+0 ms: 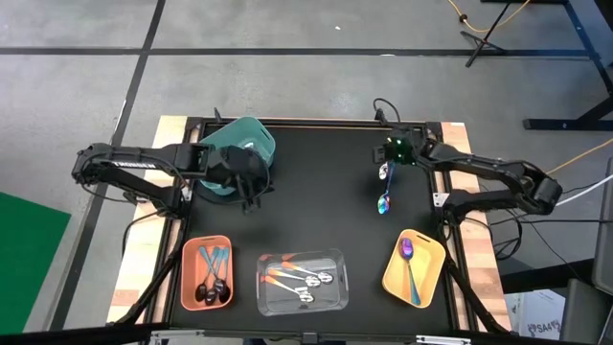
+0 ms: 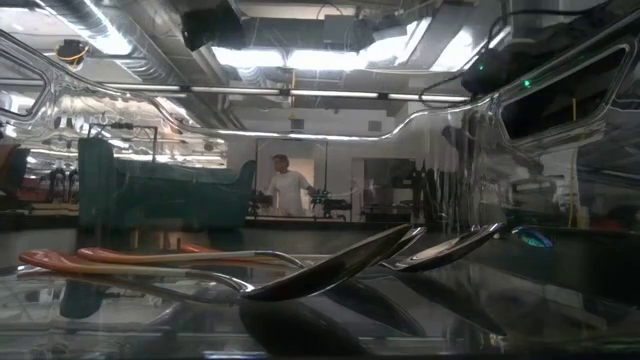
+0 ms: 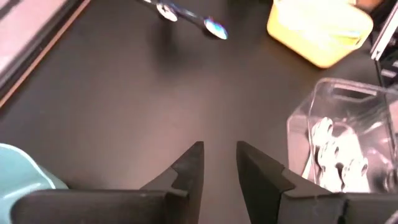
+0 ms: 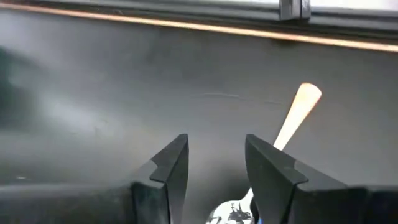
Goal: Sort silverware by color (type)
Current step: Put the orange spoon into the transparent bin
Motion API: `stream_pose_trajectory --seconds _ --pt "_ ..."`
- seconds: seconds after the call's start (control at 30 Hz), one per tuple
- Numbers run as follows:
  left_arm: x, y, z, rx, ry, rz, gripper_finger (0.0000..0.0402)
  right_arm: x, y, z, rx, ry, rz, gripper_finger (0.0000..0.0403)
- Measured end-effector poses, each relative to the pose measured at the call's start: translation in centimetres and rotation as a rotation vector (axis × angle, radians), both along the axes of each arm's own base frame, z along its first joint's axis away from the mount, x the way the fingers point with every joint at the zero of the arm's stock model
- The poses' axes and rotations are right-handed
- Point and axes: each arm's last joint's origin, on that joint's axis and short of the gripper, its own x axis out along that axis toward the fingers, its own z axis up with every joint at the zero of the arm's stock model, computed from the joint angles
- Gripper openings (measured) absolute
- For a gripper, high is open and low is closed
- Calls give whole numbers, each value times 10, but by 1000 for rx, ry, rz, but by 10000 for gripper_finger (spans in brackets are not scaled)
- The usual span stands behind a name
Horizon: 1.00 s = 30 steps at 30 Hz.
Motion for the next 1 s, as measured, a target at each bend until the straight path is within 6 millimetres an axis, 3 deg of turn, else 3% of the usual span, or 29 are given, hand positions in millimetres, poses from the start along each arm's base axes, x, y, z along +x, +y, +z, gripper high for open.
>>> stream_pose_trajectory --seconds 0.4,1.0 --pt "7 -13 -7 2 27 -51 89 5 -7 -25 16 146 -84 145" --pt "9 -12 -8 29 30 -21 89 11 -12 -60 111 273 -103 145"
